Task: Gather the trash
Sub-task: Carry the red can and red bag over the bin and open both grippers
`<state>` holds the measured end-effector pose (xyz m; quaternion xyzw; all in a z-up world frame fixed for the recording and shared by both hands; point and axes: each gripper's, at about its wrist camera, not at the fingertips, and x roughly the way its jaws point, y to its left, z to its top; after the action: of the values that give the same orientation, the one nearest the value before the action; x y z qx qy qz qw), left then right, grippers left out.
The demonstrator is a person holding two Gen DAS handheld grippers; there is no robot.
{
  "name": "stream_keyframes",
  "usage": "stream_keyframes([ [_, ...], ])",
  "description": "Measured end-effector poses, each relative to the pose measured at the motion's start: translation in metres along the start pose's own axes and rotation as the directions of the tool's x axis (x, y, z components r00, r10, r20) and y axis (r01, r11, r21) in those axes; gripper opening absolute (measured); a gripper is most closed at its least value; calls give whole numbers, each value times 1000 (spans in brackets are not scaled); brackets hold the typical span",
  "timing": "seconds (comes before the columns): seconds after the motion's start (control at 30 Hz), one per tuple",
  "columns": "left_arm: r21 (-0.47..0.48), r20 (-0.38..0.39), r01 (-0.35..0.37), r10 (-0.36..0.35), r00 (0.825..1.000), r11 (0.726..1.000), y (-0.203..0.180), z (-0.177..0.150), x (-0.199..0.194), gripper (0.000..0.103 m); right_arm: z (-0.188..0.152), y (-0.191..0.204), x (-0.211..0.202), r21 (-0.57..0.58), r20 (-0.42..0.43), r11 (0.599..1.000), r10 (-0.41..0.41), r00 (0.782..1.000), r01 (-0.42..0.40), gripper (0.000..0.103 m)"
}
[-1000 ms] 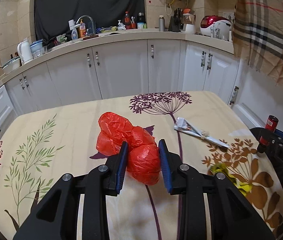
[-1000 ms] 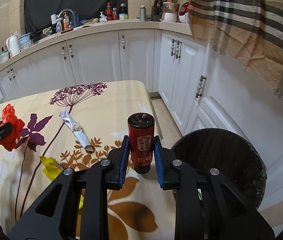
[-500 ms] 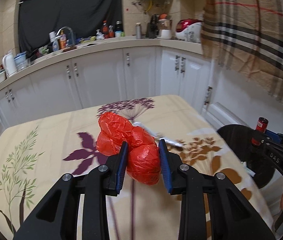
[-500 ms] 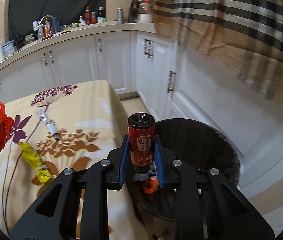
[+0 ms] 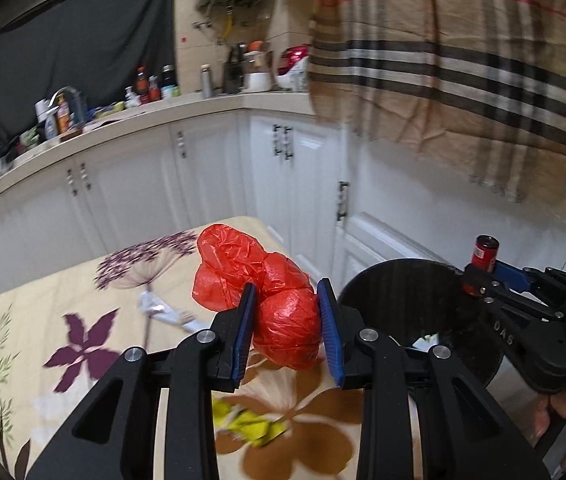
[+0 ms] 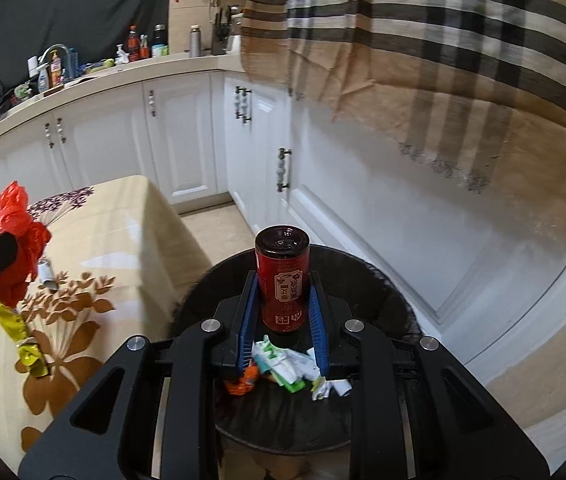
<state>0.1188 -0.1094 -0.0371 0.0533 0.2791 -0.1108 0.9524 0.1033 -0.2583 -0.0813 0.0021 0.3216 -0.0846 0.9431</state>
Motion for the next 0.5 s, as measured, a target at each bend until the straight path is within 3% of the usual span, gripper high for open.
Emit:
stream_keyframes([
  [0.5, 54, -20, 51, -50, 999, 997, -48, 13, 45, 32, -2, -29, 21, 46, -11, 997, -60, 998, 61, 23],
])
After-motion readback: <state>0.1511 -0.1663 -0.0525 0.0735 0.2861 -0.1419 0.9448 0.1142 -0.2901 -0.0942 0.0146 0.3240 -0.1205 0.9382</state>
